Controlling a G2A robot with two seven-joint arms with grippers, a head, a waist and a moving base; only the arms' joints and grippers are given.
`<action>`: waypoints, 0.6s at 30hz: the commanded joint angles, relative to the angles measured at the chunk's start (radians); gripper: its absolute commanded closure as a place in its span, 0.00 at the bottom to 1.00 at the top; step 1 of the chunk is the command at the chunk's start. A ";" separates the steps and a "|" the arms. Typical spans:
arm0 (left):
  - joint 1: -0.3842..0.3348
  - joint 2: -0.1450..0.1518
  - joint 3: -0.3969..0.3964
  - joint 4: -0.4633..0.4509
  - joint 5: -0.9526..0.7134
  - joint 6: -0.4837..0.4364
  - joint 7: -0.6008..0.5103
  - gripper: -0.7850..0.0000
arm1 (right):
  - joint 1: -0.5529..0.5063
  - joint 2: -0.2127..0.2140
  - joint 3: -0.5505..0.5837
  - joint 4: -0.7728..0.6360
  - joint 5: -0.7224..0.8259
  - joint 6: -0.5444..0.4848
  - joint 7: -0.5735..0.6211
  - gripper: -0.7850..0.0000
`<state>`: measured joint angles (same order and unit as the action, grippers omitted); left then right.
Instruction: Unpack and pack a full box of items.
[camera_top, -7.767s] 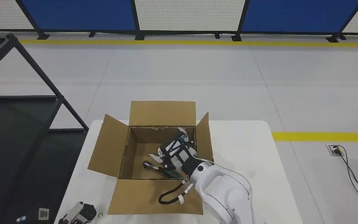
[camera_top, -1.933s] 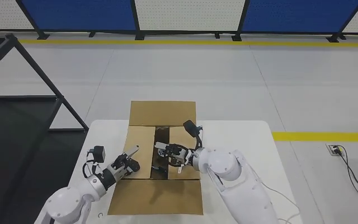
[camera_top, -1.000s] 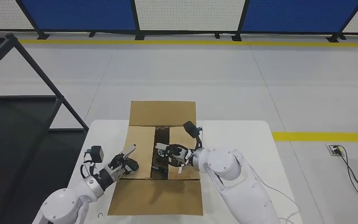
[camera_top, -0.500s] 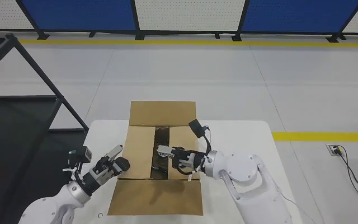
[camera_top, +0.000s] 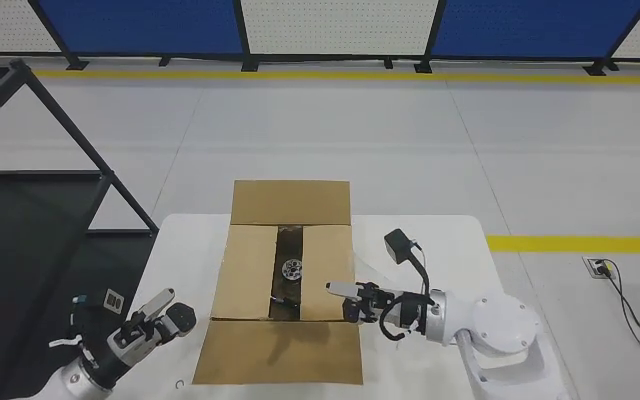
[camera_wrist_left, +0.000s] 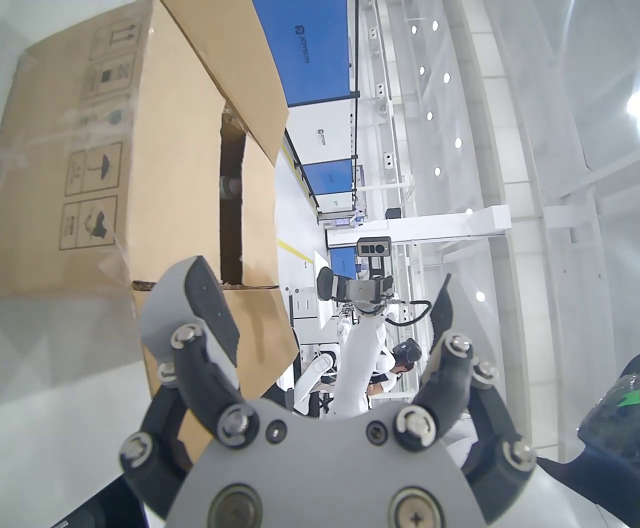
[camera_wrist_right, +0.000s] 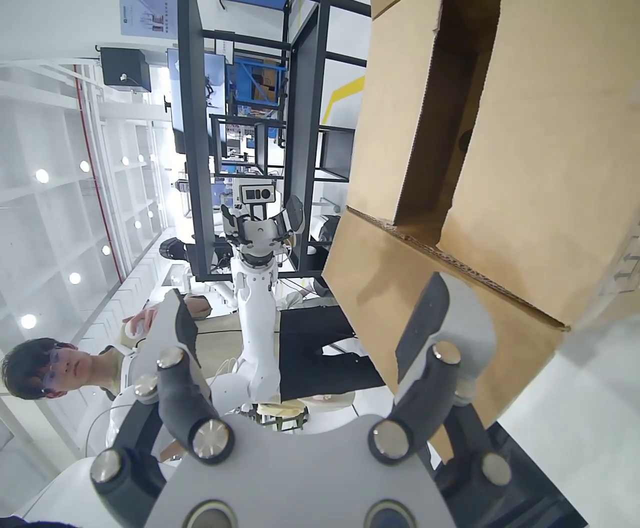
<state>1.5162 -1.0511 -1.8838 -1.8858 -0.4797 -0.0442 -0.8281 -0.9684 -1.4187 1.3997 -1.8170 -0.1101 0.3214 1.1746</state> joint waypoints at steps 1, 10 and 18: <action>0.000 0.000 0.000 0.000 0.000 0.000 0.000 0.00 | 0.000 0.000 0.000 0.000 0.000 0.000 0.000 0.00; -0.004 -0.004 0.023 -0.022 0.013 -0.003 0.080 0.00 | -0.026 0.009 -0.008 -0.016 -0.003 -0.022 0.003 0.00; -0.164 0.009 0.046 0.098 0.071 0.013 0.063 0.00 | -0.130 0.042 0.056 -0.101 0.065 -0.073 0.151 0.00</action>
<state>1.3967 -1.0453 -1.8433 -1.8247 -0.4169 -0.0329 -0.7529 -1.0794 -1.3817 1.4409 -1.9037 -0.0612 0.2515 1.3097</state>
